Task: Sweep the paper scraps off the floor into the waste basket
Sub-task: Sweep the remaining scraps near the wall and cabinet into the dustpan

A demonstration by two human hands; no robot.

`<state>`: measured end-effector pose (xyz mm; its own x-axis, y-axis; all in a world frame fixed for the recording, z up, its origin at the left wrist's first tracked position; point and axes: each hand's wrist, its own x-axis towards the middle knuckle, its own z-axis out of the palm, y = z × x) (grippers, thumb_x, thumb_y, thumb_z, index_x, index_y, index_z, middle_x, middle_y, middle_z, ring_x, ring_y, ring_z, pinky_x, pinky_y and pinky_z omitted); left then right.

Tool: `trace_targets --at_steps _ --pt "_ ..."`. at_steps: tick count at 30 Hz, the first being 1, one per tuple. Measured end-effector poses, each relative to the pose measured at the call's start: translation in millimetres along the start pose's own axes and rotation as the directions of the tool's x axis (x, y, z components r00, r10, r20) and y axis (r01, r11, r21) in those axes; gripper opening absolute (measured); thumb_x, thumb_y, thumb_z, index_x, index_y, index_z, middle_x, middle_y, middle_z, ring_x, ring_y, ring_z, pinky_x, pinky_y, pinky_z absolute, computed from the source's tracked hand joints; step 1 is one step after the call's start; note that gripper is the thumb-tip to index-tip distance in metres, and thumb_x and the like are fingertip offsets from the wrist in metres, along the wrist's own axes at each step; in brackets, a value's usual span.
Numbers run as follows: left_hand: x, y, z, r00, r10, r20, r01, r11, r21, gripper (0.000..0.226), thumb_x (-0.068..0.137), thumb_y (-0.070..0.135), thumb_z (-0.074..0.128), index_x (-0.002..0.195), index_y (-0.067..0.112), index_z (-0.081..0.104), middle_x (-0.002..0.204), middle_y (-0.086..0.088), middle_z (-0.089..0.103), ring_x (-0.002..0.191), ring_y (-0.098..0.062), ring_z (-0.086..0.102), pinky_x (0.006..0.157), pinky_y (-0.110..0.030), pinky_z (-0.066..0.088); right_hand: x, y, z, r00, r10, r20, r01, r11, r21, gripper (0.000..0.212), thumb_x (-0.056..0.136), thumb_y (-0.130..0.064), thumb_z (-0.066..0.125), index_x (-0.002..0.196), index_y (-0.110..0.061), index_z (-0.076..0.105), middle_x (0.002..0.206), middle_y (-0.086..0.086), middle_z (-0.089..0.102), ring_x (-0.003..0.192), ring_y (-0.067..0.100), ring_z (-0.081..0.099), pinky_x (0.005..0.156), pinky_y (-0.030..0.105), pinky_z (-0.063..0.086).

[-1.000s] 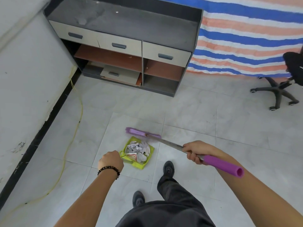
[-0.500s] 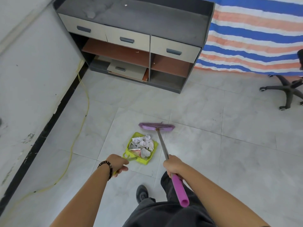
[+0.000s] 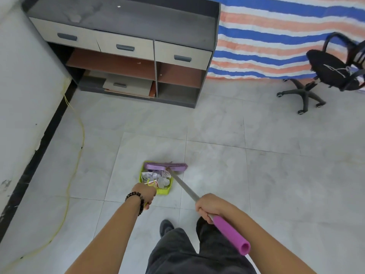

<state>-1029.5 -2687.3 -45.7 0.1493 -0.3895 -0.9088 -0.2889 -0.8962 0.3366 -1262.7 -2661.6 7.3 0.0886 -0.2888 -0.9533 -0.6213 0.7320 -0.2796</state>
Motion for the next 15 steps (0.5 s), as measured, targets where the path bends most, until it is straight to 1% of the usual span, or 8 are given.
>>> trace_targets --at_steps 1,3,6,9,11,13,14,15 --pt "-3.7 -4.2 4.3 1.0 0.004 -0.009 -0.004 1.0 0.02 0.024 0.08 -0.006 0.047 0.065 0.011 0.037 0.051 -0.004 0.035 0.042 -0.017 0.028 0.043 -0.018 0.022 -4.4 6.9 1.2 0.999 0.034 0.008 -0.034 0.988 0.149 0.007 0.082 -0.006 0.05 0.077 -0.003 0.054 0.05 0.004 0.049 0.037 0.013 0.041 0.04 0.022 0.038" --pt "-12.9 -10.8 16.0 1.0 0.005 -0.017 -0.004 0.998 0.062 0.026 0.078 -0.005 0.046 0.063 0.012 0.033 0.049 -0.003 0.034 0.042 -0.016 0.027 0.045 -0.019 0.022 -14.2 23.0 -0.6 0.995 0.087 0.038 -0.095 0.901 0.422 0.012 0.086 -0.004 0.05 0.074 -0.008 0.048 0.049 0.001 0.045 0.037 0.009 0.037 0.035 0.019 0.035" --pt "-26.8 -10.4 37.8 0.998 0.06 -0.021 -0.056 0.985 0.165 0.022 0.073 -0.002 0.046 0.063 0.012 0.032 0.055 -0.006 0.038 0.048 -0.017 0.031 0.049 -0.021 0.024 -31.7 50.3 -8.2 0.994 0.093 0.063 -0.111 0.741 0.662 0.019 0.089 -0.003 0.048 0.072 -0.011 0.045 0.049 -0.004 0.043 0.033 0.005 0.038 0.033 0.015 0.034" --pt "-48.6 -7.7 68.0 0.991 0.131 -0.001 -0.124 0.943 0.309 0.024 0.07 -0.001 0.045 0.063 0.013 0.027 0.058 -0.006 0.036 0.048 -0.017 0.029 0.051 -0.023 0.023 -54.7 88.9 -14.2 0.994 0.077 0.082 -0.112 0.611 0.783 0.027 0.091 -0.003 0.046 0.067 -0.014 0.042 0.046 -0.006 0.041 0.03 0.004 0.037 0.032 0.013 0.033" --pt "-67.1 -7.9 94.1 0.987 0.158 0.005 -0.148 0.912 0.382 0.024 0.07 0.0 0.044 0.064 0.014 0.025 0.058 -0.005 0.034 0.047 -0.017 0.026 0.052 -0.023 0.021 -72.1 123.0 -14.4 0.995 0.071 0.071 -0.098 0.558 0.824 0.029 0.091 -0.004 0.045 0.065 -0.015 0.042 0.045 -0.006 0.041 0.029 0.003 0.037 0.031 0.013 0.032" --pt "-83.8 -10.5 122.7 0.981 0.189 0.033 -0.181 0.857 0.483 0.011 0.069 0.003 0.045 0.065 0.004 0.035 0.056 -0.006 0.034 0.045 -0.018 0.027 0.05 -0.022 0.022 -88.6 163.2 -12.7 0.998 0.058 0.034 -0.059 0.508 0.859 0.027 0.09 -0.003 0.045 0.066 -0.014 0.042 0.045 -0.006 0.041 0.03 0.003 0.036 0.031 0.014 0.032" --pt "-91.4 -11.7 139.5 0.977 0.211 0.042 -0.202 0.833 0.515 0.017 0.069 0.005 0.046 0.077 -0.01 0.046 0.054 -0.007 0.034 0.043 -0.018 0.028 0.049 -0.021 0.023 -96.4 185.6 -11.2 0.999 0.054 0.007 -0.032 0.481 0.876 0.026 0.09 -0.003 0.046 0.067 -0.014 0.042 0.046 -0.006 0.04 0.03 0.004 0.035 0.031 0.014 0.031" --pt "-96.5 -14.5 157.4 0.967 0.25 0.057 -0.239 0.801 0.549 0.038 0.071 0.005 0.046 0.1 -0.02 0.049 0.054 -0.007 0.035 0.043 -0.018 0.029 0.047 -0.02 0.024 -105.4 209.2 -8.7 0.999 0.049 -0.022 -0.003 0.455 0.891 0.024 0.09 -0.003 0.046 0.068 -0.014 0.042 0.047 -0.005 0.04 0.031 0.004 0.034 0.031 0.015 0.031"
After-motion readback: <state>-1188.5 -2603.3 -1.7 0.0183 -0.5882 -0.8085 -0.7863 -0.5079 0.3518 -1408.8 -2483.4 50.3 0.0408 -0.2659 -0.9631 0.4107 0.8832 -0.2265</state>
